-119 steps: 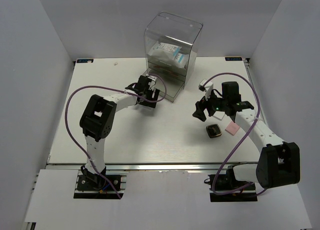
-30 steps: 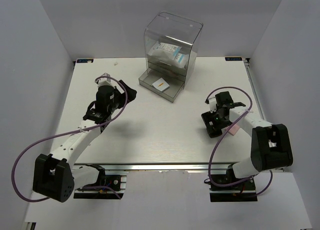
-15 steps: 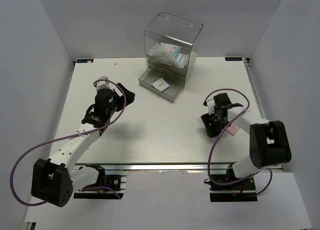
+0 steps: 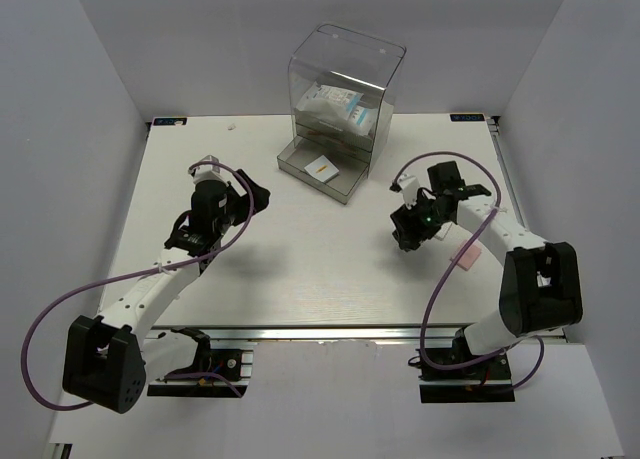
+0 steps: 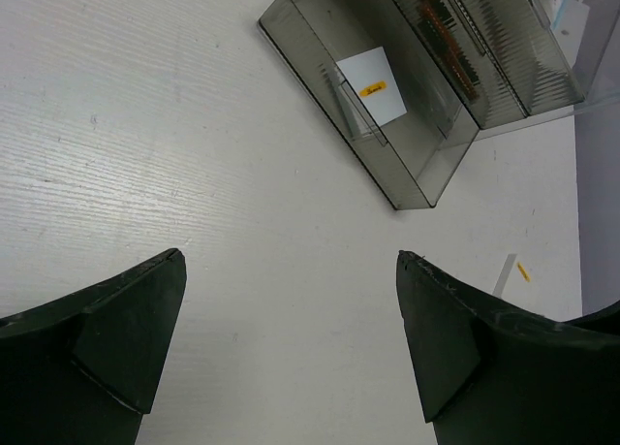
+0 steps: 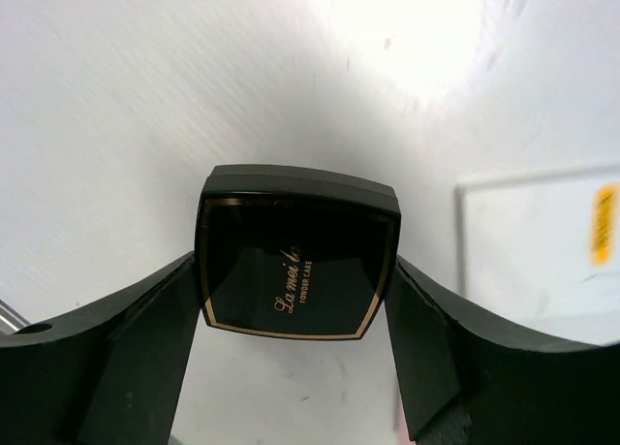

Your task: Organize the makeup

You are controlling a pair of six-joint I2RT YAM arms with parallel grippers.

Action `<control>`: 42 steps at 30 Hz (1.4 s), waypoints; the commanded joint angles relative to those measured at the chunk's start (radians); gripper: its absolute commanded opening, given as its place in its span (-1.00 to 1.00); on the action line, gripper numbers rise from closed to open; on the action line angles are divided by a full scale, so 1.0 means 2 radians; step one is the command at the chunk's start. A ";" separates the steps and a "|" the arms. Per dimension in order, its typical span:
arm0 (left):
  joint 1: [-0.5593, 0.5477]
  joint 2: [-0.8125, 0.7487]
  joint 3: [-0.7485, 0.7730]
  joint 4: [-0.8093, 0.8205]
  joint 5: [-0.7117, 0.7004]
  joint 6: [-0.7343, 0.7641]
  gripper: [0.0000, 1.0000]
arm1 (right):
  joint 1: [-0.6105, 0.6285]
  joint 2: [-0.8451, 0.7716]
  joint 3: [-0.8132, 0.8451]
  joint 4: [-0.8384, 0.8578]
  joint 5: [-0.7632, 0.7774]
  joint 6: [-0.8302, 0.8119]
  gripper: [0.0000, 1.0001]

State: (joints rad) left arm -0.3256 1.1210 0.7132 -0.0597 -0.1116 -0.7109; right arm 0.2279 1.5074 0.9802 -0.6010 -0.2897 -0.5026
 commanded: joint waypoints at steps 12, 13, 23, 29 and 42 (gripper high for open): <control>-0.002 -0.027 -0.006 -0.002 0.001 0.015 0.96 | 0.113 0.049 0.189 0.117 -0.016 -0.009 -1.00; -0.002 -0.027 -0.005 -0.005 0.000 0.016 0.96 | 0.122 0.064 0.199 0.128 -0.006 0.000 -1.00; -0.002 -0.037 -0.011 -0.016 -0.006 0.017 0.96 | 0.185 0.174 0.291 0.252 0.145 0.063 -1.00; -0.001 -0.035 -0.005 -0.023 -0.012 0.021 0.96 | 0.191 0.249 0.350 0.276 0.211 0.044 -0.61; -0.001 -0.012 0.009 -0.019 -0.011 0.028 0.96 | 0.191 0.302 0.393 0.255 0.194 0.030 0.79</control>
State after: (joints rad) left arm -0.3256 1.0843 0.6956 -0.1043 -0.1246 -0.6724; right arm 0.6071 2.1166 1.6974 -0.1196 0.1055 -0.4332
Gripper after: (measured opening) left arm 0.981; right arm 0.886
